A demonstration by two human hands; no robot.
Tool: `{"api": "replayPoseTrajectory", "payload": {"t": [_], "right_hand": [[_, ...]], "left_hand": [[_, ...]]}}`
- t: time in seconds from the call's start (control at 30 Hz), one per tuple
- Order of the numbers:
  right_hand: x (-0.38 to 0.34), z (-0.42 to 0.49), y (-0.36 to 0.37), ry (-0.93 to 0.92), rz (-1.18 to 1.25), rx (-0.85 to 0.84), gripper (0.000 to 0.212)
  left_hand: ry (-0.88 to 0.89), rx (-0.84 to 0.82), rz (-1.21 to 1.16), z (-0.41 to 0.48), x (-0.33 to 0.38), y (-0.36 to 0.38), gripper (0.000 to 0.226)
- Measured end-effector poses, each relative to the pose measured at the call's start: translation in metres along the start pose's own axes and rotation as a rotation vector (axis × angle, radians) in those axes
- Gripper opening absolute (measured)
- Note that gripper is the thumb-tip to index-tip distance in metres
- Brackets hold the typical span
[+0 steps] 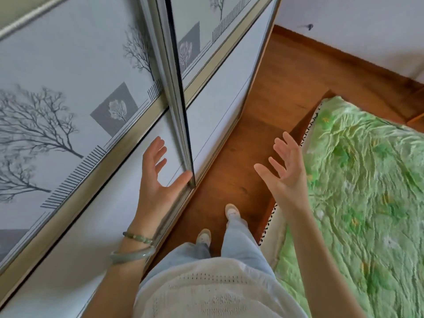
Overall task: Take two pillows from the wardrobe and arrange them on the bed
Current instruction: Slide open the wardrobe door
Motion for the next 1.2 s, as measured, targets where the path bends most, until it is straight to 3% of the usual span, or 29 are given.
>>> {"api": "replayPoseTrajectory", "payload": {"t": [0.13, 0.43, 0.53, 0.8, 1.07, 1.2], "right_hand": [[0.011, 0.038, 0.017, -0.026, -0.006, -0.114, 0.080], [0.003, 0.116, 0.074, -0.193, 0.088, -0.537, 0.079], [-0.012, 0.127, 0.096, -0.274, 0.162, -0.702, 0.080], [-0.045, 0.120, 0.146, -0.398, 0.285, -0.988, 0.080], [-0.068, 0.105, 0.169, -0.411, 0.381, -1.080, 0.086], [-0.101, 0.099, 0.171, -0.545, 0.444, -1.109, 0.085]], "left_hand": [[-0.004, 0.133, -0.005, 0.010, 0.001, -0.010, 0.085], [-0.038, 0.610, -0.062, 0.000, 0.009, -0.029, 0.084], [-0.042, 0.745, -0.048, -0.017, 0.011, -0.026, 0.092], [-0.029, 1.046, -0.032, -0.078, 0.021, -0.023, 0.082], [-0.041, 1.171, -0.020, -0.111, 0.031, -0.029, 0.086], [0.022, 1.161, 0.088, -0.113, 0.051, -0.037, 0.087]]}}
Point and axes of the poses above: each hand's wrist, its own z-axis towards the middle knuckle, its own y-axis out of the palm, x = y × z, the point moved 9 cm from there along z, towards the middle knuckle, and after that the axes turned 11 degrees about -y, right-handed, at the moved point
